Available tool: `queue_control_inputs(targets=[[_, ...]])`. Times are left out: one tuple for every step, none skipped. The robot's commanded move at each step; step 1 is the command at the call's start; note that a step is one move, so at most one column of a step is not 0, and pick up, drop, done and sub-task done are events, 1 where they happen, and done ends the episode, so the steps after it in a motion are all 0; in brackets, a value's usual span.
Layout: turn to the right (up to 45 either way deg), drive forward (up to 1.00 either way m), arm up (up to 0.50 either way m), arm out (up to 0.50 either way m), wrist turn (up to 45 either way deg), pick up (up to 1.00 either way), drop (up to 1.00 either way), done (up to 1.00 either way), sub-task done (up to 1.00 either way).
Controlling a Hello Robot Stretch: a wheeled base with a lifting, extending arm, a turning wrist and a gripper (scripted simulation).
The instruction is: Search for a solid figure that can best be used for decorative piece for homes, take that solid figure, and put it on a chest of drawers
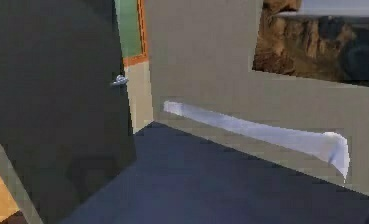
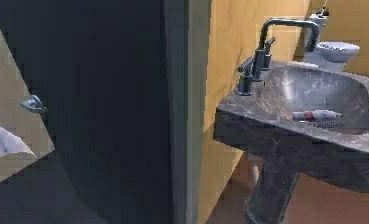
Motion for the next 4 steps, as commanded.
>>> queue_control_inputs(targets=[[45.0, 0.0, 0.0, 0.0, 0.0, 0.0, 0.0, 0.0, 0.0], [0.0, 0.05, 0.0, 0.0, 0.0, 0.0, 0.0, 0.0, 0.0], [-24.0, 0.0, 0.0, 0.0, 0.0, 0.0, 0.0, 0.0, 0.0], [0.0, 1.0, 0.0, 0.0, 0.0, 0.0, 0.0, 0.0, 0.0]])
